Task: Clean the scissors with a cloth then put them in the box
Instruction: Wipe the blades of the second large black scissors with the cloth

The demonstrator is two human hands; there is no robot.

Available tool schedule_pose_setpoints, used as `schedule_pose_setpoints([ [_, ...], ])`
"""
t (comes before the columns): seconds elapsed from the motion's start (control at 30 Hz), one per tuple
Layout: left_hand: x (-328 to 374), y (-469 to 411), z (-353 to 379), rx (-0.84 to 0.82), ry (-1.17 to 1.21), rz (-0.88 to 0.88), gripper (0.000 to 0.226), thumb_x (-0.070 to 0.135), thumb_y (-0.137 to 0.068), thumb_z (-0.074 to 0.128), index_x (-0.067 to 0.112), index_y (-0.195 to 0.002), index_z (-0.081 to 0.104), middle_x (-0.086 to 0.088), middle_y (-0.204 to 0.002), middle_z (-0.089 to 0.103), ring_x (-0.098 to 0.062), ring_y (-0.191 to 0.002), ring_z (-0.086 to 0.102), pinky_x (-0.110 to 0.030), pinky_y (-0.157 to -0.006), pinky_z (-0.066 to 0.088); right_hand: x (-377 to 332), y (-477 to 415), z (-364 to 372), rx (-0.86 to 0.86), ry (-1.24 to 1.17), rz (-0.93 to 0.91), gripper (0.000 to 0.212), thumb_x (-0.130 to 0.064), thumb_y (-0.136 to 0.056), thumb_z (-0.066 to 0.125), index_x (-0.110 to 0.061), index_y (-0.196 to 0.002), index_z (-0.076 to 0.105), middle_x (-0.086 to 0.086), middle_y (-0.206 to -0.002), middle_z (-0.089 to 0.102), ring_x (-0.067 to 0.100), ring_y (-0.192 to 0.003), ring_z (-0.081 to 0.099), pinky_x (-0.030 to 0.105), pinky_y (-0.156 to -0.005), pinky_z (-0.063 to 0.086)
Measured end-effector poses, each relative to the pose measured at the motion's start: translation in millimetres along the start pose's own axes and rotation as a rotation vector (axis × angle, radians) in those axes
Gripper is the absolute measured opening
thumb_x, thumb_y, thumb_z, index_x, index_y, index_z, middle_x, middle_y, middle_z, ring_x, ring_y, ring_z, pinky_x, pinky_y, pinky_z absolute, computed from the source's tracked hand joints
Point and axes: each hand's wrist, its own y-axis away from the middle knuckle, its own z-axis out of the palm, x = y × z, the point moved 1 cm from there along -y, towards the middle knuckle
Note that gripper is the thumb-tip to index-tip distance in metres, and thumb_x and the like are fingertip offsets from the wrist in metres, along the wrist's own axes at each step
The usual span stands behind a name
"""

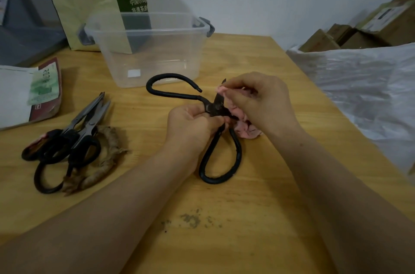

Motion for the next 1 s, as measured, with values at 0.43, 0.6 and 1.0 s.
schedule_pose_setpoints([
  [0.43, 1, 4, 0, 0.015, -0.038, -0.005, 0.022, -0.017, -0.078, 0.06, 0.004, -0.08, 0.067, -0.019, -0.088, 0.072, -0.028, -0.083, 0.071, -0.028, -0.074, 0.059, 2, -2, -1, -0.242, 0.297, 0.037, 0.012, -0.019, -0.08, 0.072, -0.031, -0.08, 0.072, -0.005, -0.08, 0.065, 0.014, -0.079, 0.063, 0.026, -0.063, 0.049],
  [0.6, 1, 0, -2, 0.028, -0.011, -0.012, 0.023, -0.017, -0.079, 0.059, 0.005, -0.08, 0.067, -0.018, -0.087, 0.072, -0.029, -0.083, 0.071, -0.032, -0.078, 0.058, 1, 2, -4, -0.057, -0.001, 0.042, 0.013, -0.018, -0.081, 0.071, -0.03, -0.076, 0.074, -0.002, -0.084, 0.068, 0.014, -0.074, 0.062, 0.033, -0.069, 0.054],
  [1.0, -4, -1, -2, 0.002, -0.116, 0.081, 0.021, -0.011, -0.079, 0.063, 0.007, -0.087, 0.07, -0.009, -0.079, 0.073, -0.018, -0.076, 0.072, -0.023, -0.071, 0.057, -7, 3, 12, -0.114, -0.085, 0.235, 0.016, -0.028, -0.074, 0.08, -0.02, -0.065, 0.07, 0.01, -0.07, 0.071, 0.021, -0.061, 0.066, 0.039, -0.063, 0.057],
])
